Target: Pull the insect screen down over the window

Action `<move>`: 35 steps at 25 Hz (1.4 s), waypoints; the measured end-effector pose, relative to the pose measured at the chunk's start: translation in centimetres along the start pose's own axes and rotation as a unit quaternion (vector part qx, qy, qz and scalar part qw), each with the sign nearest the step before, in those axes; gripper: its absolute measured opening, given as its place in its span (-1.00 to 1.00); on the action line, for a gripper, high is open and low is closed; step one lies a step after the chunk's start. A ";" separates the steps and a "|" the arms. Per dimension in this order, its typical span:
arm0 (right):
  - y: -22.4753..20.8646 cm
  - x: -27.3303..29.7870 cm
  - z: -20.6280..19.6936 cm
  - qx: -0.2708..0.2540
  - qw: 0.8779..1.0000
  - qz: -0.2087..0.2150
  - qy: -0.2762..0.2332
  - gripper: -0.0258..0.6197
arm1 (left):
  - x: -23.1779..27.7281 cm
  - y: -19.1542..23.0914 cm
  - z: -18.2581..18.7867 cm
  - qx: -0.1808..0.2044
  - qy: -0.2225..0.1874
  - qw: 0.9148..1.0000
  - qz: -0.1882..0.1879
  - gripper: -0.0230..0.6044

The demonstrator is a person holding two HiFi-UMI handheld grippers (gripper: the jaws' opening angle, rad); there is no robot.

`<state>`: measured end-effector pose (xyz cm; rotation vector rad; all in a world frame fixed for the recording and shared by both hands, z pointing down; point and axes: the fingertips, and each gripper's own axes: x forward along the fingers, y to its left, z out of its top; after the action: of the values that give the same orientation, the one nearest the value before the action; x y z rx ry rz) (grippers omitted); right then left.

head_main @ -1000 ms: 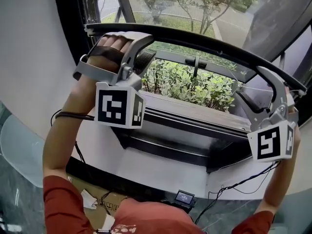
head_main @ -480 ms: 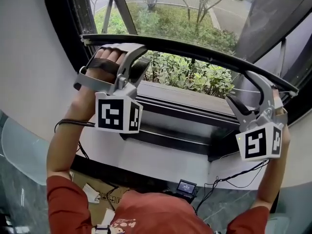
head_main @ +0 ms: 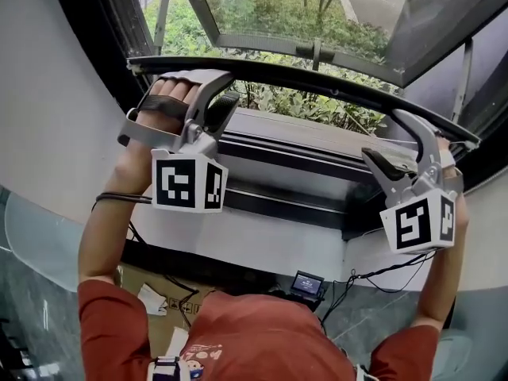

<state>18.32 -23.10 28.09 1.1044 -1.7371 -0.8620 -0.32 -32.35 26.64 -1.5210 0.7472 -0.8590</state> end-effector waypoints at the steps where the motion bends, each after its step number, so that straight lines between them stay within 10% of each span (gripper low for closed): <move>1: 0.5 0.1 -0.2 0.002 1.000 0.005 0.002 0.09 | 0.0 -0.6 0.0 -0.001 -0.001 1.000 -0.006 -0.41; 35: 9.3 2.6 -3.1 0.116 0.992 0.053 -0.003 0.10 | 0.4 -11.2 -0.3 -0.066 -0.005 0.993 -0.095 -0.39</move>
<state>17.65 -22.40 38.14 1.1482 -1.9181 -0.6087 -0.46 -31.50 37.78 -1.7332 0.6694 -0.9588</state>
